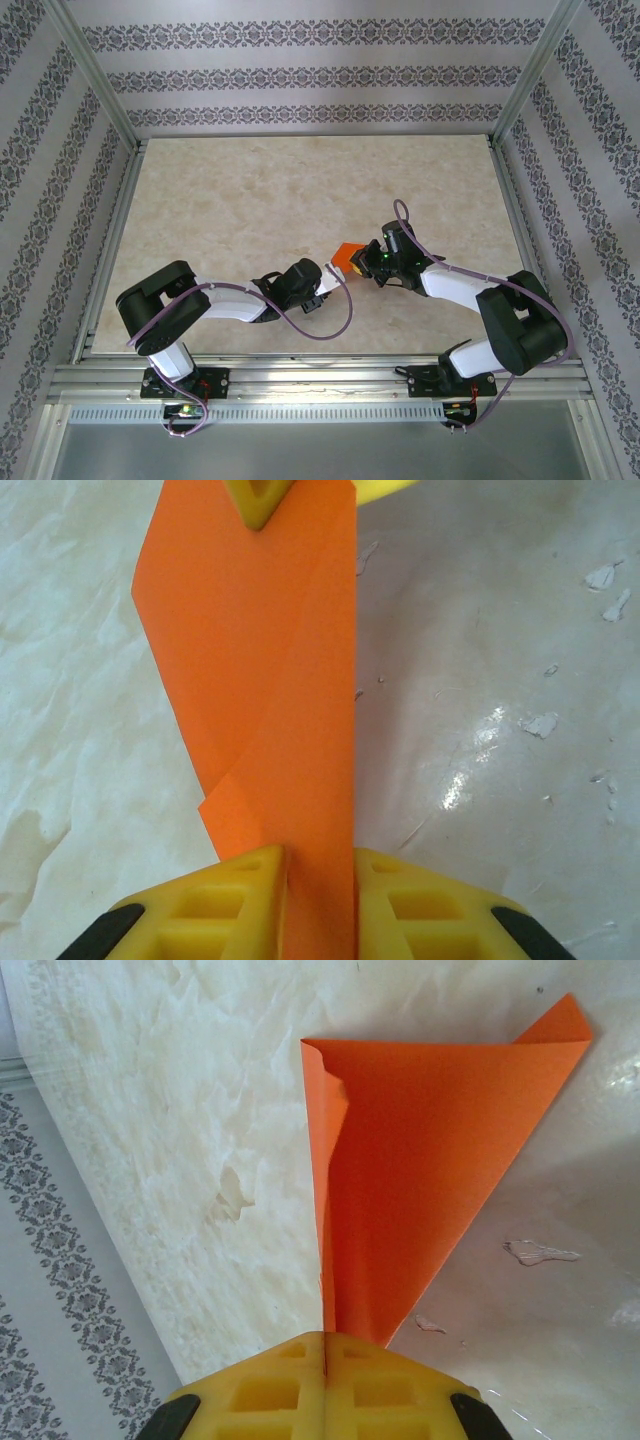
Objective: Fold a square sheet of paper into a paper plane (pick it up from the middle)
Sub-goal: Fold the wing for the fifth time at the center of the table.
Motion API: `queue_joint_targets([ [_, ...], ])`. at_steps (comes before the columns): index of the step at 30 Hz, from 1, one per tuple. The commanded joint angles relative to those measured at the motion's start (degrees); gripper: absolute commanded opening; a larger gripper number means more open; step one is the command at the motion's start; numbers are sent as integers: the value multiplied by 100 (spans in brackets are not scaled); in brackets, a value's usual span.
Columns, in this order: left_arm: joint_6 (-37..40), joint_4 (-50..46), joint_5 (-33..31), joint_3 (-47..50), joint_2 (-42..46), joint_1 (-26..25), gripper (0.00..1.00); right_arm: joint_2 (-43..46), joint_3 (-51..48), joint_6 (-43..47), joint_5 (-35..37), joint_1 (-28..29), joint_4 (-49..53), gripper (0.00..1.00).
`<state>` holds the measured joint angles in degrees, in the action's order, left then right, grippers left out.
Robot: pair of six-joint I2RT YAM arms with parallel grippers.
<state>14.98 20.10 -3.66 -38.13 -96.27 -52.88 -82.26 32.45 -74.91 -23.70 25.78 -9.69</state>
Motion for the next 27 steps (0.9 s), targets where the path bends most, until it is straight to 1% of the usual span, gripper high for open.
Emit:
queue_joint_targets([
  [1,-74,176,76,34,117,-68,24,-67,-54,-50,-82,59,-60,0],
  [6,-27,157,84,1,74,-65,23,-96,-63,-44,-107,59,-96,0],
  [9,-67,202,7,13,98,-67,17,-107,-80,-43,-99,59,-100,0],
  [11,-48,257,40,42,125,-66,11,-113,-92,-41,-99,59,-112,0],
  [14,-109,201,86,8,118,-67,4,-72,-87,-20,-87,56,-88,0],
  [16,-140,118,145,-39,95,-65,2,-29,-89,16,-82,59,-60,0],
  [18,-256,-58,157,-132,75,-64,1,48,-89,53,-60,59,-10,11],
  [19,-308,-196,200,-194,61,-64,1,93,-96,77,-40,53,40,20],
  [21,-410,-394,296,-298,30,-64,1,202,-100,180,20,46,133,25],
  [23,-661,-515,322,-360,13,-64,1,354,-113,302,78,33,303,37],
  [26,-1002,-516,483,-362,-53,-55,2,644,-213,431,238,-7,529,41],
  [27,-1142,-533,541,-355,-67,-55,2,749,-289,443,319,-27,581,44],
])
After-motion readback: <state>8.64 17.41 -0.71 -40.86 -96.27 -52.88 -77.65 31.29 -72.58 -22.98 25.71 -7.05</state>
